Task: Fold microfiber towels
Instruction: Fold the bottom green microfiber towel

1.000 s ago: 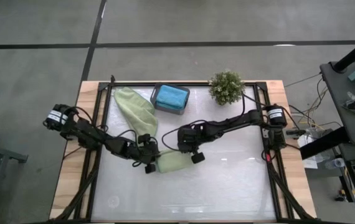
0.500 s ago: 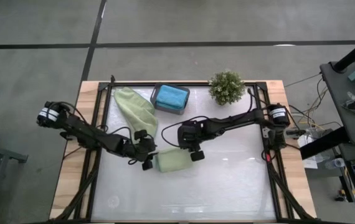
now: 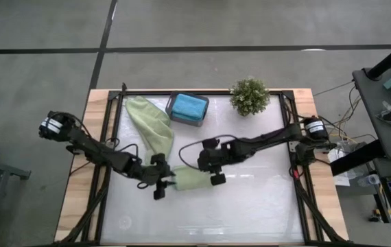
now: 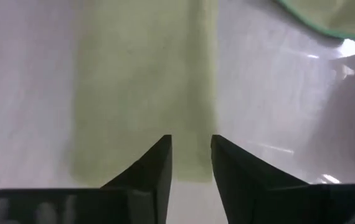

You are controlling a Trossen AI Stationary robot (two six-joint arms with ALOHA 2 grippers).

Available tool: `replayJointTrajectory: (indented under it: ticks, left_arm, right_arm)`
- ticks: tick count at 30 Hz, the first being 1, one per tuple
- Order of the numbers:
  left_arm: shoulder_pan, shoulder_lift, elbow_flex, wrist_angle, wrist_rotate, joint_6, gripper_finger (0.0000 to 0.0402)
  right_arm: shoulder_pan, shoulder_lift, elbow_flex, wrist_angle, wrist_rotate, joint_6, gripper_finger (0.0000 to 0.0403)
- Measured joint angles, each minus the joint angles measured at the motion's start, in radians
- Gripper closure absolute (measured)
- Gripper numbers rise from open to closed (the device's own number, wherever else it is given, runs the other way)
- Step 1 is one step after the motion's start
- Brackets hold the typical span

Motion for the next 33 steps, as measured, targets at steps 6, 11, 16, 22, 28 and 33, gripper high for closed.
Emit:
replayJointTrajectory:
  ticks: [6, 11, 16, 22, 28, 33]
  left_arm:
    - [-0.131, 0.004, -0.002, 0.005, -0.005, -0.188, 0.0262]
    - [-0.204, 0.062, -0.003, 0.024, -0.092, -0.264, 0.0288]
    - [-0.21, 0.155, -0.002, 0.037, -0.171, -0.318, 0.0322]
    - [-0.202, 0.237, 0.004, 0.121, -0.215, -0.342, 0.0353]
    - [-0.19, 0.247, 0.021, 0.144, -0.224, -0.315, 0.0367]
    - [-0.189, 0.245, 0.026, 0.141, -0.226, -0.289, 0.0369]
  right_arm:
    - [0.098, -0.007, -0.044, 0.009, 0.047, 0.032, 0.0325]
    - [0.149, -0.009, -0.065, -0.047, 0.068, 0.047, 0.0353]
    - [0.157, -0.015, -0.092, -0.101, 0.096, 0.101, 0.0378]
    - [0.156, 0.008, -0.179, 0.062, 0.096, 0.126, 0.0393]
    - [0.161, 0.013, -0.233, 0.261, 0.052, 0.131, 0.0394]
    - [0.164, 0.013, -0.242, 0.279, 0.044, 0.144, 0.0394]
